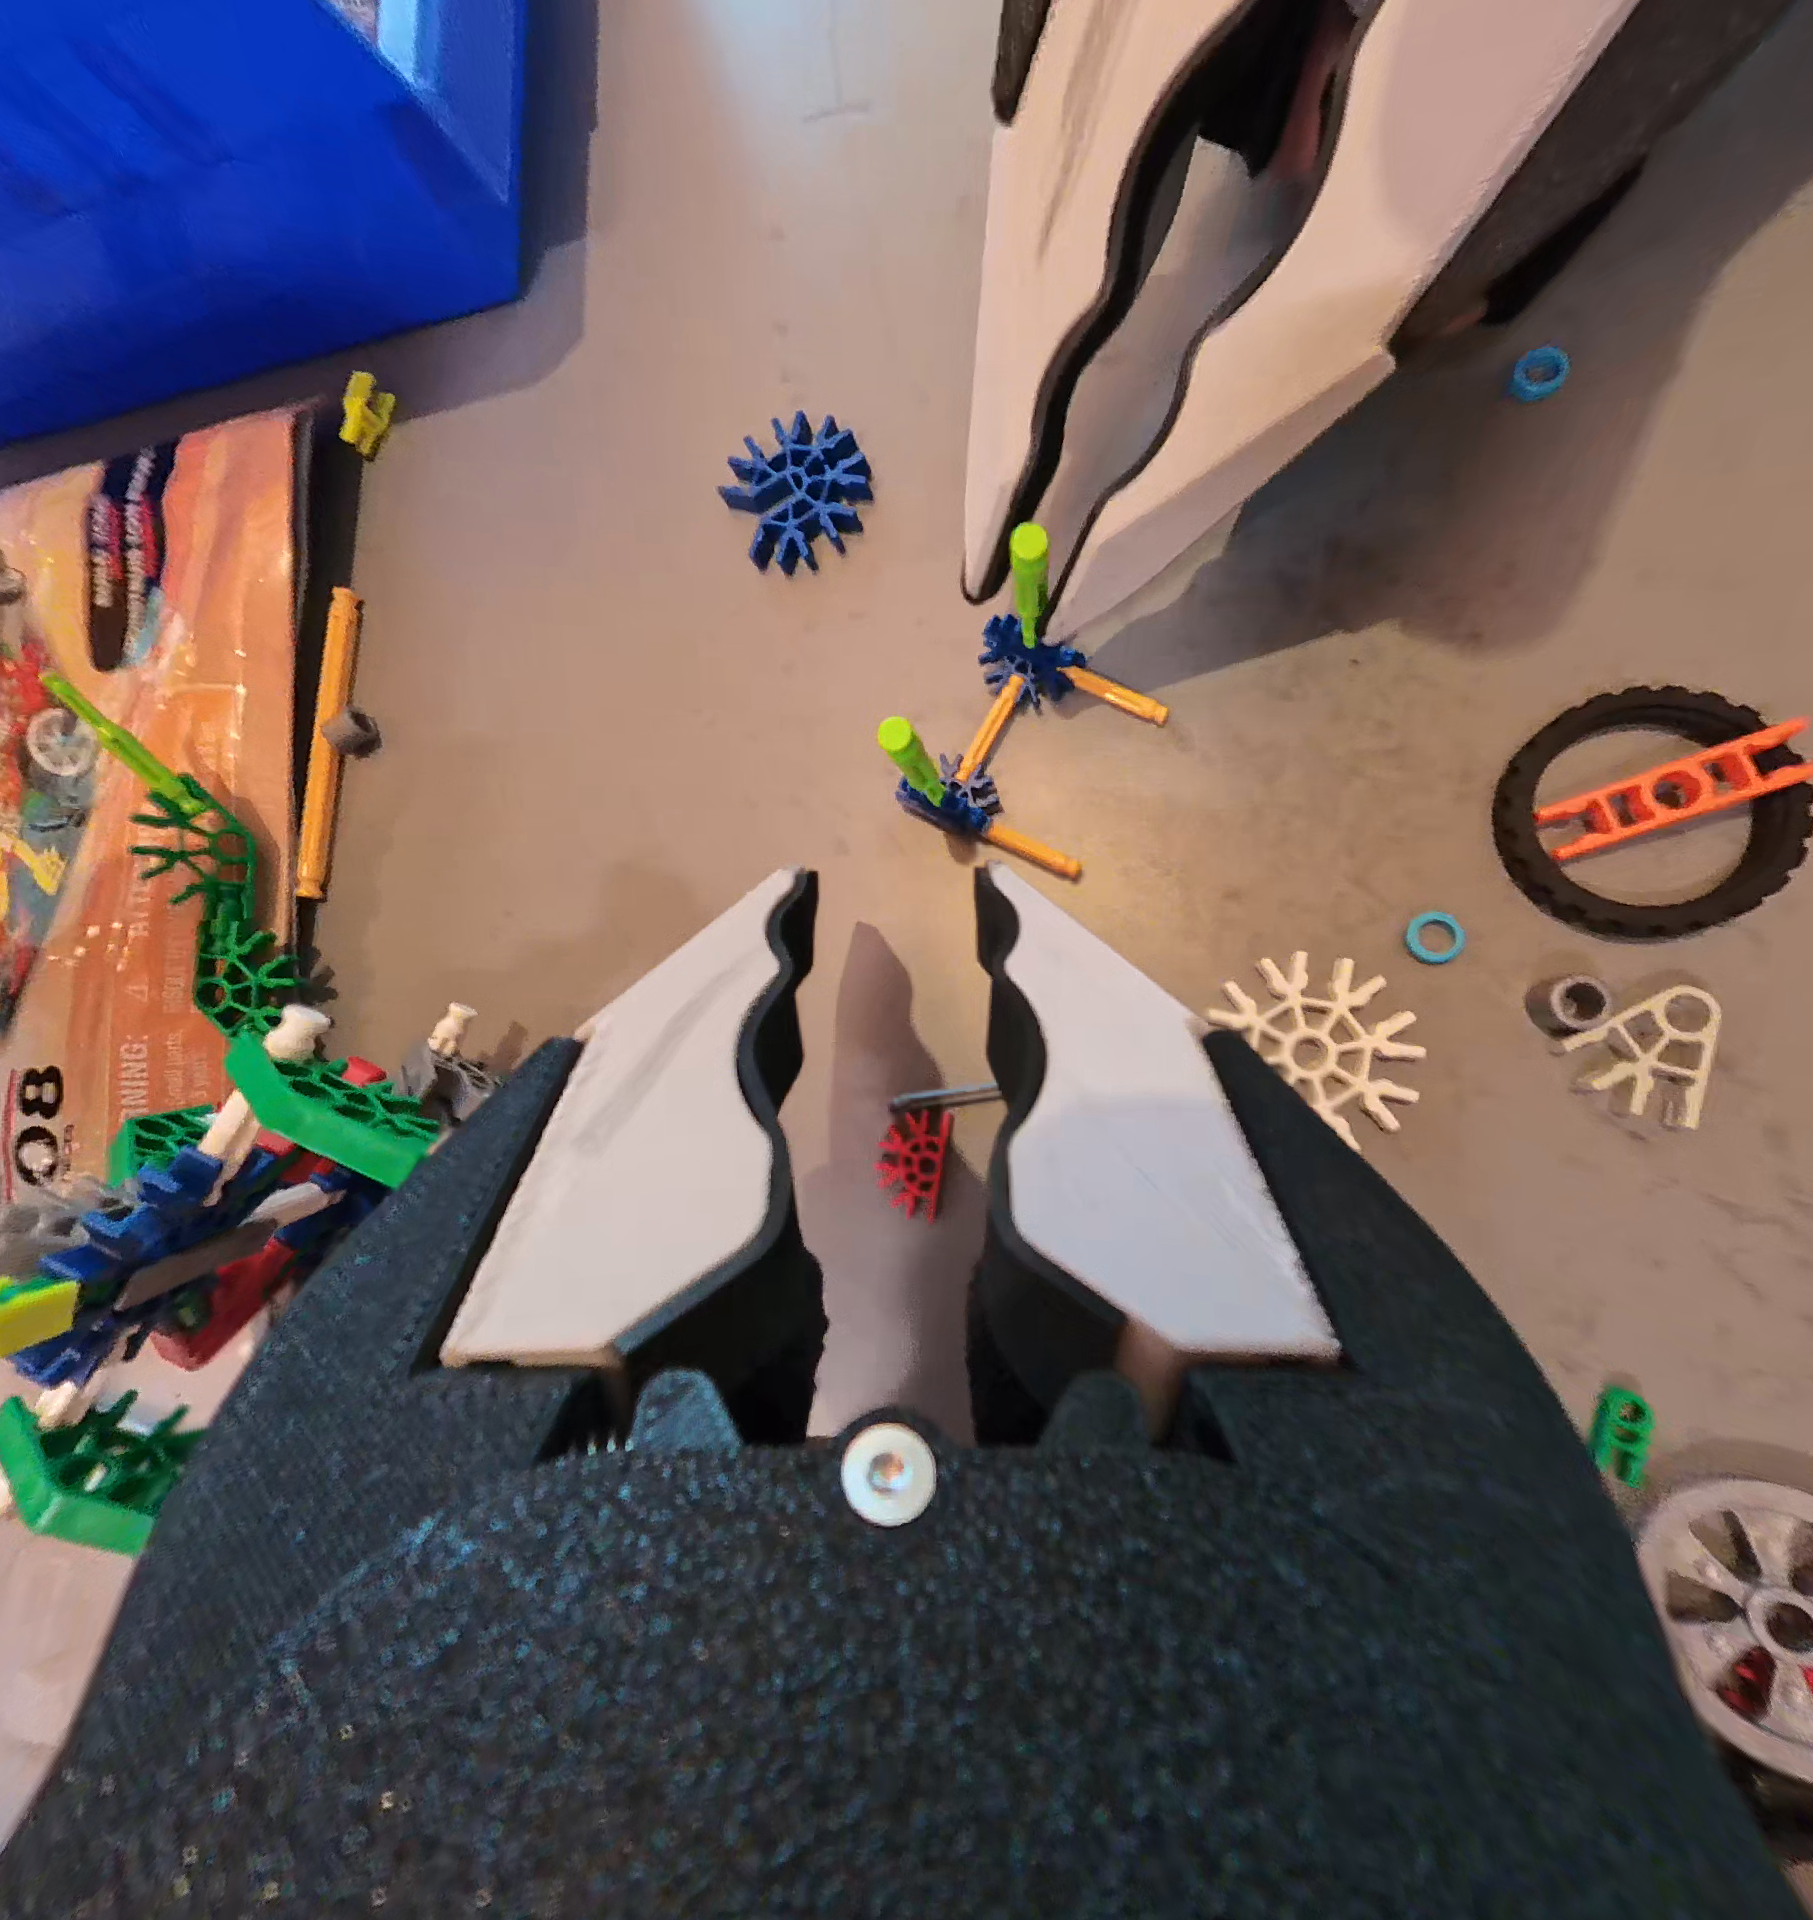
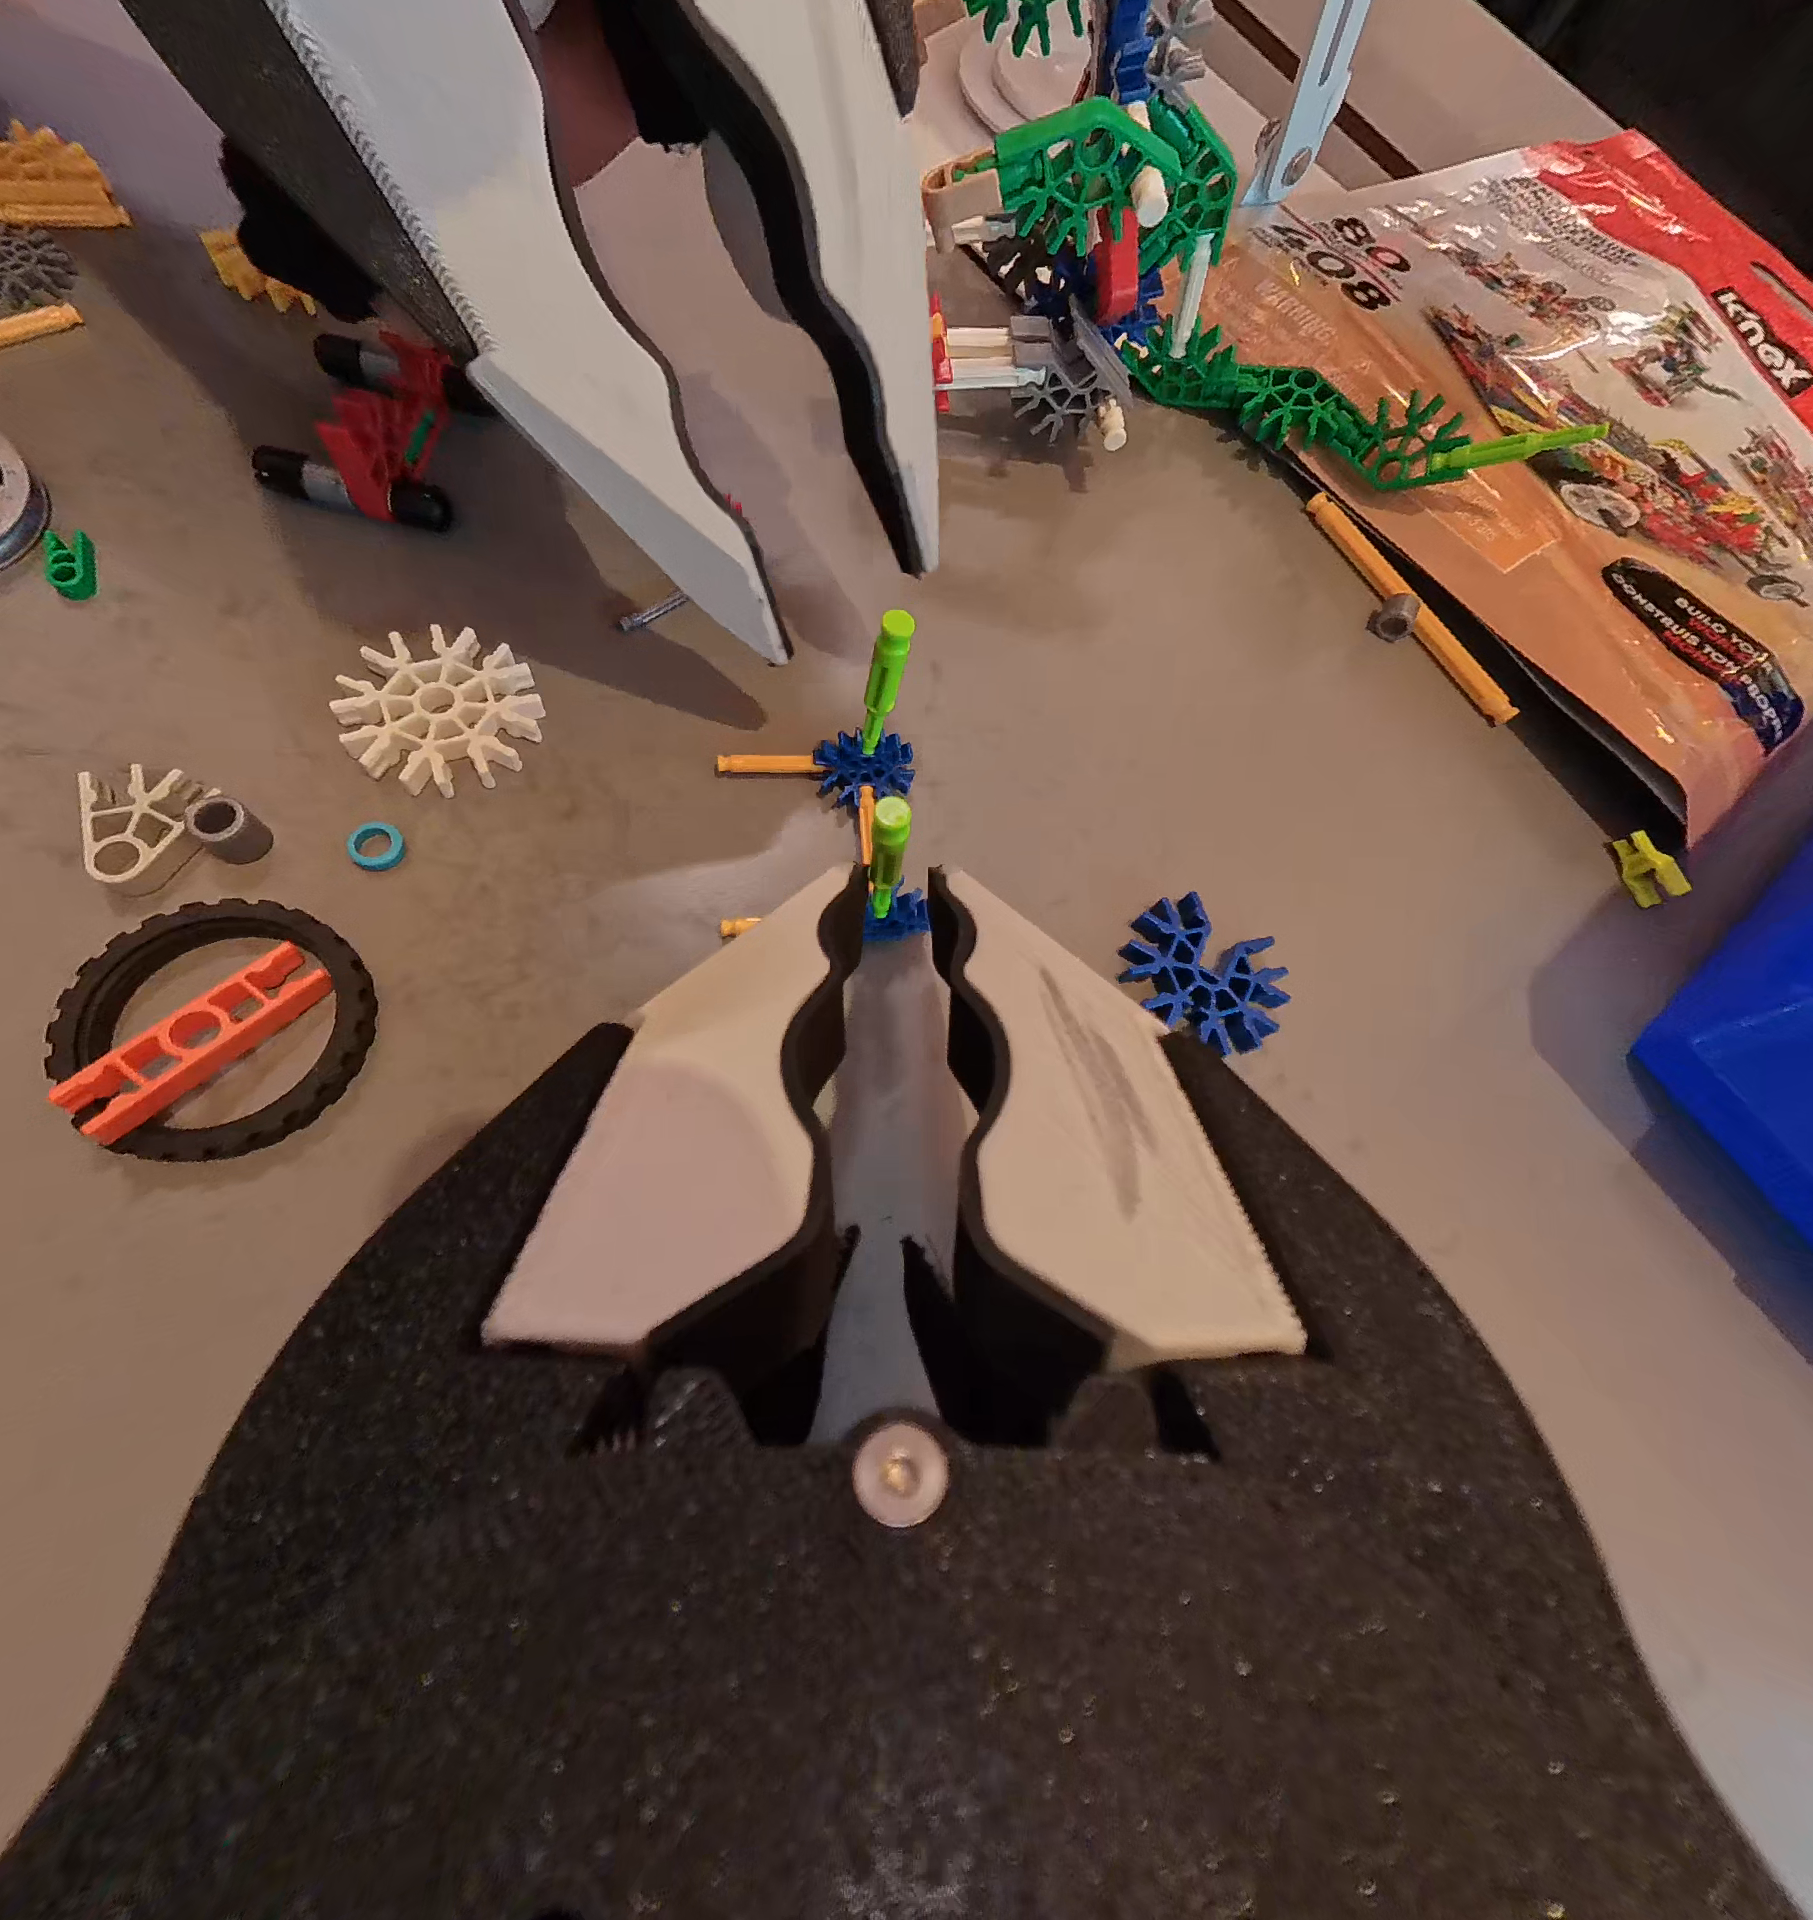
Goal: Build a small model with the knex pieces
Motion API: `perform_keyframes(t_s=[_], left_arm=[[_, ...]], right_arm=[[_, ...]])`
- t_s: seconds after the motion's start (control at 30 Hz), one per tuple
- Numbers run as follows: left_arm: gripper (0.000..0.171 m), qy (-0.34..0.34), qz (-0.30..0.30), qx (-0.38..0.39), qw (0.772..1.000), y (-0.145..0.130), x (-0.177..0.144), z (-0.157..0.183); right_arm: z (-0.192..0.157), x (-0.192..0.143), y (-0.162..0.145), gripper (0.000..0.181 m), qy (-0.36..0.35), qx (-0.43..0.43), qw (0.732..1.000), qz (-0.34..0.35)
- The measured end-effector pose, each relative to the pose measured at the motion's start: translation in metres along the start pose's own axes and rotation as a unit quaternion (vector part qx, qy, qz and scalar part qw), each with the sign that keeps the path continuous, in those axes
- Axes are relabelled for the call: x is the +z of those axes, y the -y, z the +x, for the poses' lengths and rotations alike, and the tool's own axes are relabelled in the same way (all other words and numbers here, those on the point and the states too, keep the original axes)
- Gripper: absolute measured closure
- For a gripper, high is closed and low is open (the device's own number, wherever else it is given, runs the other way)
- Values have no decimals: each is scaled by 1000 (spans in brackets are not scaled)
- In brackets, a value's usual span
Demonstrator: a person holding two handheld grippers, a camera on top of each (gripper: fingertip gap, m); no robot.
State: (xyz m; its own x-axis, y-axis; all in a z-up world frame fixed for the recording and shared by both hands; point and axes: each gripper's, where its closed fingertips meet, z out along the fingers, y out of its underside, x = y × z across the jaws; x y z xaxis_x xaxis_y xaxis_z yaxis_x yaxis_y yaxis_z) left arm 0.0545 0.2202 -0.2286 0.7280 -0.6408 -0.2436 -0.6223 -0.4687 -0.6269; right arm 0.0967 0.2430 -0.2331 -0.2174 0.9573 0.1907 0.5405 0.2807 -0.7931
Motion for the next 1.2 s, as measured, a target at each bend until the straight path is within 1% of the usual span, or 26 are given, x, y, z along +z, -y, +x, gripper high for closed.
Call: perform_keyframes(t_s=[0.03,0.1,0.33,0.47,0.8,0.97,1.07,1.2], left_arm=[[143,7,5,4,1000,3,1,-2],[144,-2,13,12,1000,7,4,2],[143,-23,7,27,999,2,16,11],[147,-30,6,41,999,1,20,15],[152,-47,-3,45,998,-1,22,23],[151,-50,-2,43,998,-1,21,24],[147,-55,-1,42,998,-1,20,25],[145,-55,0,40,998,-1,19,23]], right_arm=[[0,0,0,170,1,0,1000,-2],[0,2,-2,170,1,-1,1000,-8],[-4,4,-6,165,12,0,1000,-22],[-4,5,-7,166,13,0,1000,-27],[-2,5,-7,166,22,19,999,-29],[-2,5,-7,166,21,20,999,-28],[-2,5,-6,160,19,19,999,-25],[-2,4,-7,158,22,25,999,-23]])
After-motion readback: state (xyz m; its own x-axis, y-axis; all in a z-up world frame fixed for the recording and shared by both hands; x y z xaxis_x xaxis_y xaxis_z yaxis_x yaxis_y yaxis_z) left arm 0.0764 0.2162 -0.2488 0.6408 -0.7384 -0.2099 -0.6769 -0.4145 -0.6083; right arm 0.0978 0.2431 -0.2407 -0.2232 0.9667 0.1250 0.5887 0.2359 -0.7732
